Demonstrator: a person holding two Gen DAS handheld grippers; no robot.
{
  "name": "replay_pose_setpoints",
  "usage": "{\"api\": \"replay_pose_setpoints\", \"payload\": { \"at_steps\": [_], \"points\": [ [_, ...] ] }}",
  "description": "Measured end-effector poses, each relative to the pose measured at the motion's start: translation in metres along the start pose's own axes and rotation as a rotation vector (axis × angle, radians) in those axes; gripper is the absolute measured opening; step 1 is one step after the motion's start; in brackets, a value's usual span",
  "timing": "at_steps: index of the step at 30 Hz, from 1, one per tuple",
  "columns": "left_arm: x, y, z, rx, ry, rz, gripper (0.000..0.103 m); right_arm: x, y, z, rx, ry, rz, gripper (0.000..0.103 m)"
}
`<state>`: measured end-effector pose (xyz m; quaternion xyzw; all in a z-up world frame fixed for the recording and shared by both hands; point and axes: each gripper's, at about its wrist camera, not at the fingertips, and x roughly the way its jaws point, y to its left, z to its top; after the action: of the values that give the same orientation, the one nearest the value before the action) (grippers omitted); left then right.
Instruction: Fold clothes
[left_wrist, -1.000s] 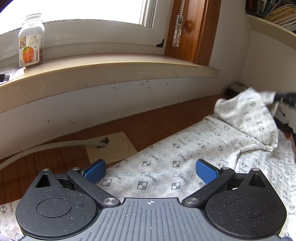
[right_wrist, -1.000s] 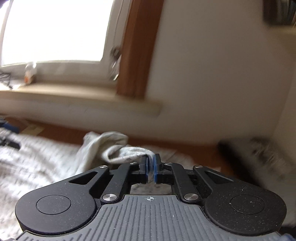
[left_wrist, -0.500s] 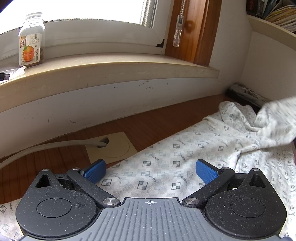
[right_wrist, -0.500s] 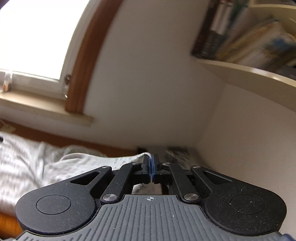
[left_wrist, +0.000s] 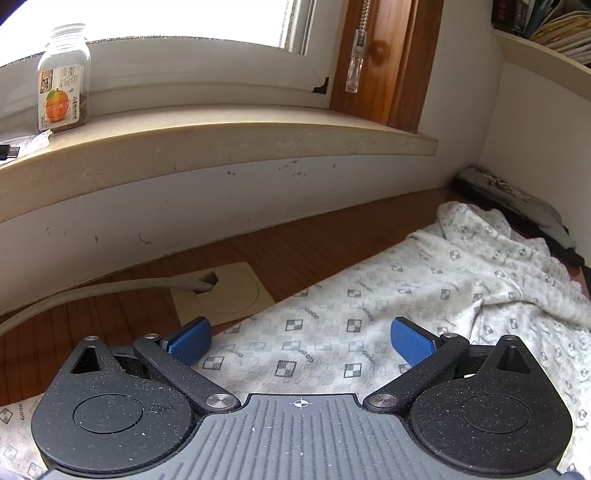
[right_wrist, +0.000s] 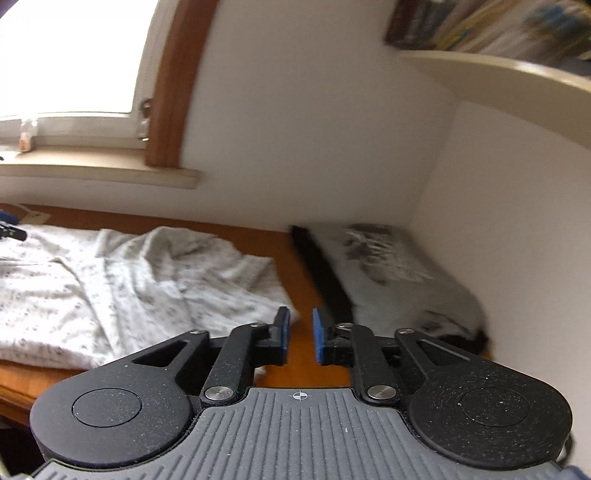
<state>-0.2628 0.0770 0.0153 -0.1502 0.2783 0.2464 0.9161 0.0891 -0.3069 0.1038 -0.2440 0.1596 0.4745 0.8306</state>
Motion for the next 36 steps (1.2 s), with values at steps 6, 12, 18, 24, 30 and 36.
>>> {"api": "replay_pose_setpoints", "payload": {
  "at_steps": [6,12,18,24,30,36],
  "points": [
    [0.0,0.0,0.0,0.005,0.0,0.0,0.103,0.084,0.042,0.02,-0.013,0.022,0.138,0.025],
    [0.0,0.0,0.0,0.0,0.001,-0.005,0.103,0.182,0.086,0.036,0.02,0.074,0.264,0.026],
    [0.0,0.0,0.0,0.001,0.003,-0.006,0.103,0.244,0.117,0.048,0.056,0.118,0.374,0.041],
    [0.0,0.0,0.0,0.001,0.005,-0.007,0.103,0.268,0.12,0.048,0.097,0.181,0.439,0.037],
    [0.0,0.001,0.0,0.002,0.006,-0.009,0.103,0.222,0.09,0.056,0.15,0.009,0.415,0.002],
    [0.0,0.001,0.001,0.005,0.007,-0.009,0.103,0.211,0.064,0.041,0.156,0.136,0.365,0.005]
  ]
}}
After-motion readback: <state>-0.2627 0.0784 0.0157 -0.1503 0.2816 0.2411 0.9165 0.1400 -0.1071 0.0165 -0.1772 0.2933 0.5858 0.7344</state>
